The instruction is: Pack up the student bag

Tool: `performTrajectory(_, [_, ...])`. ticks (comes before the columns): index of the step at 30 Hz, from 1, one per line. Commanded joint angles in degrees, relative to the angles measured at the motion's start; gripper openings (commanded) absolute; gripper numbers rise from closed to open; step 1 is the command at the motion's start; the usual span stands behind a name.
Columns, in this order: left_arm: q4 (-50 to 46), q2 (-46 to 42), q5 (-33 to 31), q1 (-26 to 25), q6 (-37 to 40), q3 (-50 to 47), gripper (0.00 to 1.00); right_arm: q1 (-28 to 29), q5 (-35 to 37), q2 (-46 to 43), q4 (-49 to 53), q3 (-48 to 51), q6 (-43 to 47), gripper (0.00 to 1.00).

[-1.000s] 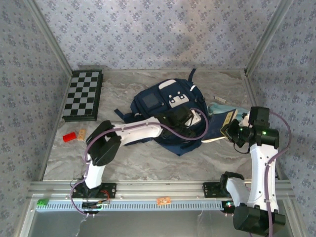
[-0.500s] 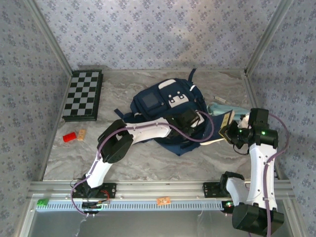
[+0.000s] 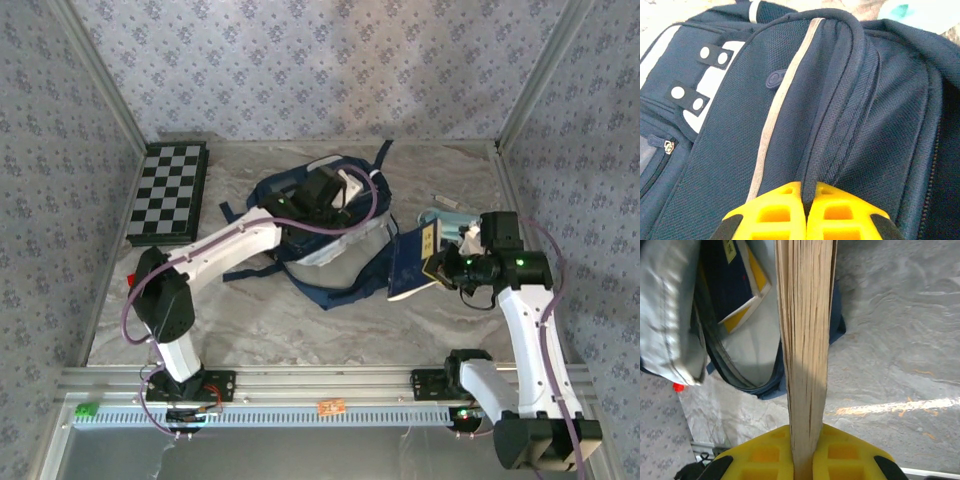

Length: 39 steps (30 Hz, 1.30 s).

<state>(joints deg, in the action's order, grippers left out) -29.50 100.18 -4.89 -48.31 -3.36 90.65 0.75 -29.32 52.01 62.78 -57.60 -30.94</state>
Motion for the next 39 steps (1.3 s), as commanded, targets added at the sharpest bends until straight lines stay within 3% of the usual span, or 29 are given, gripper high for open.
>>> performTrajectory(1, [-4.3, -2.1, 3.5, -0.4, -2.6, 7.1, 0.00, 5.6, -1.3, 0.9, -5.1, -0.4, -3.7, 0.00])
performTrajectory(5, [-5.5, -3.4, 5.3, -0.4, -1.1, 10.2, 0.00, 14.7, -1.6, 3.1, -21.4, 4.8, -12.1, 0.00])
performTrajectory(10, [-5.2, -5.3, 6.0, -0.4, 1.3, 9.5, 0.00, 23.1, 1.0, 9.9, -40.3, 7.6, -14.3, 0.00])
performTrajectory(15, [-5.2, -7.1, 5.8, -0.2, 1.5, 9.4, 0.00, 25.9, 2.8, 17.4, -60.5, 12.3, -20.7, 0.01])
performTrajectory(22, [-1.4, -9.5, 10.0, 2.8, -2.1, 6.2, 0.00, 29.9, 11.0, 27.4, -73.5, 11.5, -22.1, 0.07])
performTrajectory(25, [-0.9, -9.7, 12.6, 4.1, -3.2, 5.5, 0.00, 29.9, 10.4, 32.7, -80.0, 11.3, -24.3, 0.13])
performTrajectory(29, [-0.8, -10.4, 11.9, 4.5, -2.2, 4.6, 0.00, 30.3, 9.6, 37.7, -76.0, 7.5, -22.0, 0.26])
performTrajectory(34, [-0.9, -10.9, 12.9, 5.6, -2.9, 3.5, 0.00, 30.5, 12.6, 34.1, -66.3, 8.9, -20.6, 0.52])
performTrajectory(39, [-0.2, -11.5, 13.5, 5.8, -2.5, 2.3, 0.00, 31.3, 15.5, 29.2, -54.3, 11.1, -18.3, 0.57])
